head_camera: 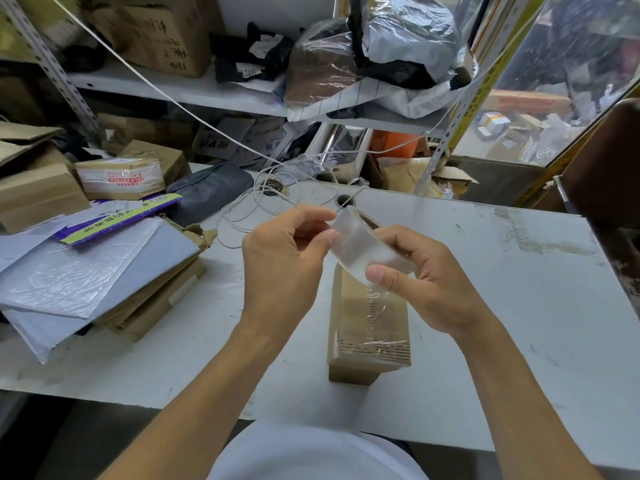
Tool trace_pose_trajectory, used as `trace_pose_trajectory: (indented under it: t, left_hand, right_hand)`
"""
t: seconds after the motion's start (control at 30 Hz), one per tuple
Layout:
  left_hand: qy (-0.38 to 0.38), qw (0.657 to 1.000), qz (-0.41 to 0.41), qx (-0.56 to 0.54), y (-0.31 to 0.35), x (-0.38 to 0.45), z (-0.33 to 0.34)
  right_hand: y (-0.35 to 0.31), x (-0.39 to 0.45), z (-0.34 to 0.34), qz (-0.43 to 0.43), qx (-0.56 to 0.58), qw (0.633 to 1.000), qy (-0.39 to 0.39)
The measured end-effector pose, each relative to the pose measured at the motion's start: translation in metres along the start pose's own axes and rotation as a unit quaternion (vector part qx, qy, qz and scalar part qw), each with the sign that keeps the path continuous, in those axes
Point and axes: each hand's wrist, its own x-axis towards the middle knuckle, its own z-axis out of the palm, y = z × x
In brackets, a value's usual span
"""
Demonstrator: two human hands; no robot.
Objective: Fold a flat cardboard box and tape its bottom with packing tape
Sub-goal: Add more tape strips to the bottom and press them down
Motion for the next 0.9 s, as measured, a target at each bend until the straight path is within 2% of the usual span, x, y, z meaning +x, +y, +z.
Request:
trace_pose_trajectory:
  t: [0.13, 0.3, 0.67, 0.8, 0.9]
  left_hand:
    - [-0.015, 0.999, -0.008, 0.04, -0.002, 0.0, 0.004]
    - [-0.019, 0.998, -0.005, 0.055, -0.004, -0.002, 0.01]
    - [-0.021, 1.0, -0.006, 0.015, -0.001, -0.005, 0.015]
    - [0.003, 0.999, -0.027, -0.037, -0.002, 0.01, 0.004]
    - [-0.015, 1.0, 0.005, -0.02, 0.001, 0.01, -0.002]
  right_hand:
    - [0.0, -0.001, 0.001, -0.01, -0.047, 0.999, 0.002]
    - [-0.004, -0.002, 0.005, -0.005, -0.036, 0.999, 0.017]
    - [-0.012, 0.0, 0.006, -0.028, -0.087, 0.992, 0.086]
    - [-0.014, -0.004, 0.003, -0.031, -0.068, 0.994, 0.079]
    - [-0.015, -0.004, 0.005, -0.044, -0.057, 0.994, 0.078]
